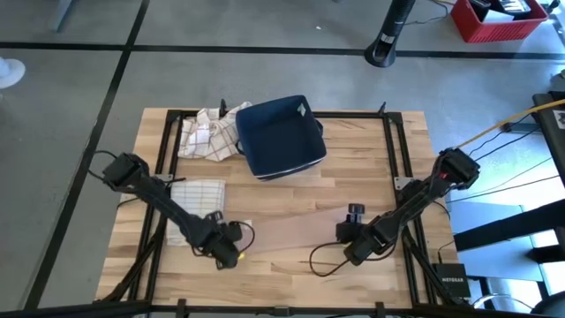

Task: Fold towel
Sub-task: Fold the pink towel on the table

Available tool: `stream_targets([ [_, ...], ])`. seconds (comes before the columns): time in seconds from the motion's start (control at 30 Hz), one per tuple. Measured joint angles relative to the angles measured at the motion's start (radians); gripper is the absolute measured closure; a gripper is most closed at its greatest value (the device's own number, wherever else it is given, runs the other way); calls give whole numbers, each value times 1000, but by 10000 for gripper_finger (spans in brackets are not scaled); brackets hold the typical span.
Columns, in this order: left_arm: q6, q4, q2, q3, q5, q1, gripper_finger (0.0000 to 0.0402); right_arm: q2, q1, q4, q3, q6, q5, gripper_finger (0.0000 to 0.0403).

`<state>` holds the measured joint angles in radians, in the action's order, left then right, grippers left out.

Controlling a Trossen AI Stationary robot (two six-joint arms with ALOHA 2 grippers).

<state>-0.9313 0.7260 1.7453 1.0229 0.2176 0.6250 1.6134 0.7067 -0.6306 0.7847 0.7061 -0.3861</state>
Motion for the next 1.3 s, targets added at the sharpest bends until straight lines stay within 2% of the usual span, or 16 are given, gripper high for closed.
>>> stream_targets([
  [0.1,10,77,-11,0,6,-33,243,-57,0,-16,1,1,7,199],
  [0.2,19,80,-41,0,-23,-39,243,-95,0,40,1,-15,-29,199],
  [0.27,17,36,-65,3,-28,-25,243,-96,0,126,1,-53,-81,199],
  [0.43,-46,-205,-86,7,-28,43,243,-47,-3,439,4,-235,-210,199],
  [0.57,-207,-278,-49,6,-27,92,243,28,-31,647,5,-360,-249,199],
  [0.73,-455,-315,20,6,4,94,243,141,-100,784,4,-372,-250,199],
  [0.87,-569,-324,69,6,89,81,243,198,-146,821,4,-319,-250,199],
  [1.07,-706,-218,92,9,220,61,243,207,-158,794,4,-273,-234,199],
  [1.3,-701,5,93,6,264,44,243,212,-158,758,4,-276,-181,199],
])
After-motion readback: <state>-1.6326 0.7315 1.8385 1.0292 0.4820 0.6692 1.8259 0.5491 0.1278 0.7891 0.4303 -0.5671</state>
